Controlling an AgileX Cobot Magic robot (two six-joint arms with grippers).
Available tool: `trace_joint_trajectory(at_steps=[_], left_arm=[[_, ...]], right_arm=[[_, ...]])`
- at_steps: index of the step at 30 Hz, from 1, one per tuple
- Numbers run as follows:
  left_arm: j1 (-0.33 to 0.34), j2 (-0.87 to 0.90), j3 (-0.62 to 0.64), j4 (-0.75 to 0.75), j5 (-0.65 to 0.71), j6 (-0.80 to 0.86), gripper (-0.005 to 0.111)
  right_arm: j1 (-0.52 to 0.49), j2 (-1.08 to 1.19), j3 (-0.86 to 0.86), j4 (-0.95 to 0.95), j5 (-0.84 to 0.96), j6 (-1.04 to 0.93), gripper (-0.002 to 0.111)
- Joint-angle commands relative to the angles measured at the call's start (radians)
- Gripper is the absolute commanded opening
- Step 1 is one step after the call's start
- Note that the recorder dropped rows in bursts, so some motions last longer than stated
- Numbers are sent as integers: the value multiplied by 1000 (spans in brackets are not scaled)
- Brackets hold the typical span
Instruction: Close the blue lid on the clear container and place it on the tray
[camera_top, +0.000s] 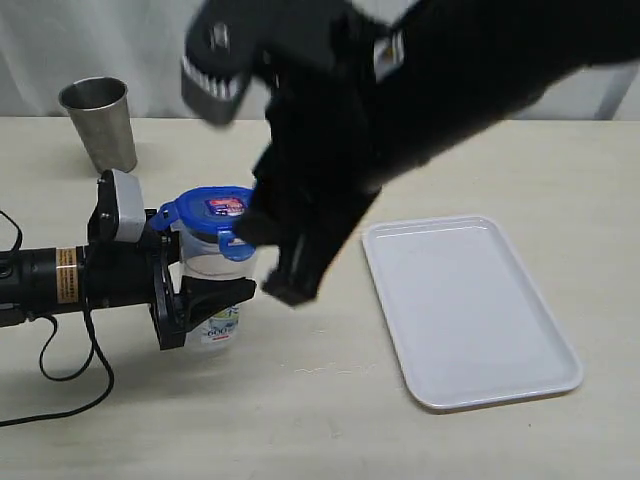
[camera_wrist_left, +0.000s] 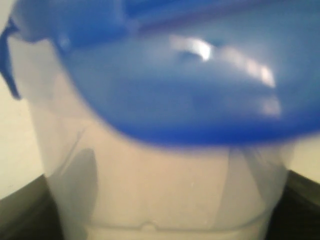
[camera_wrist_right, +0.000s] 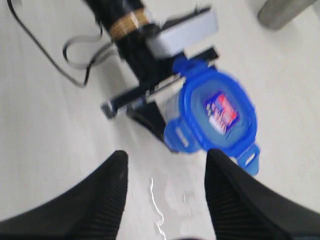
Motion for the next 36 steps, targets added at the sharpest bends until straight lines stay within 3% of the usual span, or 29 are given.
trace_joint_trajectory(at_steps=[1, 4, 8, 12, 20, 23, 36], left_arm=[[0, -8, 1, -23, -31, 1, 0], [0, -8, 1, -23, -31, 1, 0], [0, -8, 1, -23, -31, 1, 0], [0, -8, 1, -32, -31, 1, 0], [0, -8, 1, -48, -31, 1, 0], [0, -8, 1, -48, -31, 1, 0], [-10, -8, 1, -114, -31, 75, 0]], right_arm=[[103, 23, 166, -455, -206, 166, 48], [172, 40, 199, -711, -310, 381, 57], [196, 123, 199, -797, -319, 463, 57], [196, 169, 199, -1039, -319, 686, 53], [196, 169, 199, -1046, -319, 686, 14], [198, 169, 199, -1046, -319, 684, 4], [343, 115, 199, -1183, -202, 776, 4]])
